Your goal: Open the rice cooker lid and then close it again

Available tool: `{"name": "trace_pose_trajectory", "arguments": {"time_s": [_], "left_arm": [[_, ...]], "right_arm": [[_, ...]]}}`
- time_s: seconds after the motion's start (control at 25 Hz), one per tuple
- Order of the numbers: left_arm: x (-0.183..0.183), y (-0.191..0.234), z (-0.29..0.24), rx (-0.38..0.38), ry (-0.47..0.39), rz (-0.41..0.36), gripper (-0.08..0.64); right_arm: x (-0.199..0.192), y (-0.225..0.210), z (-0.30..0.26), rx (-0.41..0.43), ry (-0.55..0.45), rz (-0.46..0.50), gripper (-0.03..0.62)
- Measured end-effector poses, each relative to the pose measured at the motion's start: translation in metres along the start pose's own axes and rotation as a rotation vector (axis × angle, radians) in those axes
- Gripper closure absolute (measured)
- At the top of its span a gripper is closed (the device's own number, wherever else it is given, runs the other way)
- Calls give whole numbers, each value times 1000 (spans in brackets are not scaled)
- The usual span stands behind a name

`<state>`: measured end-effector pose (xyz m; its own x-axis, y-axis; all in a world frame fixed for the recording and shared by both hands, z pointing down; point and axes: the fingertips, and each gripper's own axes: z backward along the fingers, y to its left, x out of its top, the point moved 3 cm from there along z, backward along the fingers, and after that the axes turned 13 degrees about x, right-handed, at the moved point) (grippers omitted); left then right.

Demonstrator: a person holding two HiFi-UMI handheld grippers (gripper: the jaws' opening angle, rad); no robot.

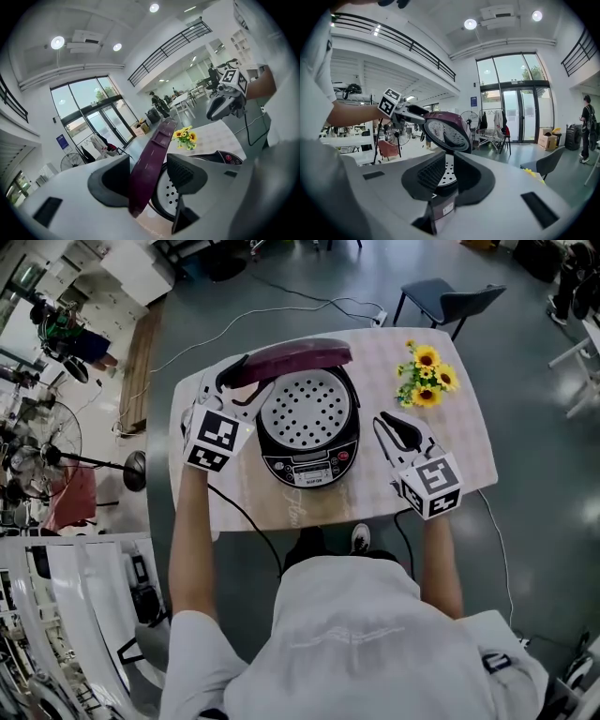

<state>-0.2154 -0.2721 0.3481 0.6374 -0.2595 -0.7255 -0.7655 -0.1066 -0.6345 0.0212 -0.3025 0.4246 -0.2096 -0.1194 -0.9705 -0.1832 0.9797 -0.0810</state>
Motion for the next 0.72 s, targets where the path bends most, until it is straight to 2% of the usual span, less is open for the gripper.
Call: {"name": "trace_pose_trajectory", "arguments": {"time_s": [0.28, 0.72], "left_arm": [[-12, -21, 12, -10, 63, -37, 298], [-30, -60, 32, -64, 97, -25, 298]], "right_arm": [[-7, 4, 6, 9, -2, -7, 522], [-13, 16, 4, 56, -2, 17, 522]]}}
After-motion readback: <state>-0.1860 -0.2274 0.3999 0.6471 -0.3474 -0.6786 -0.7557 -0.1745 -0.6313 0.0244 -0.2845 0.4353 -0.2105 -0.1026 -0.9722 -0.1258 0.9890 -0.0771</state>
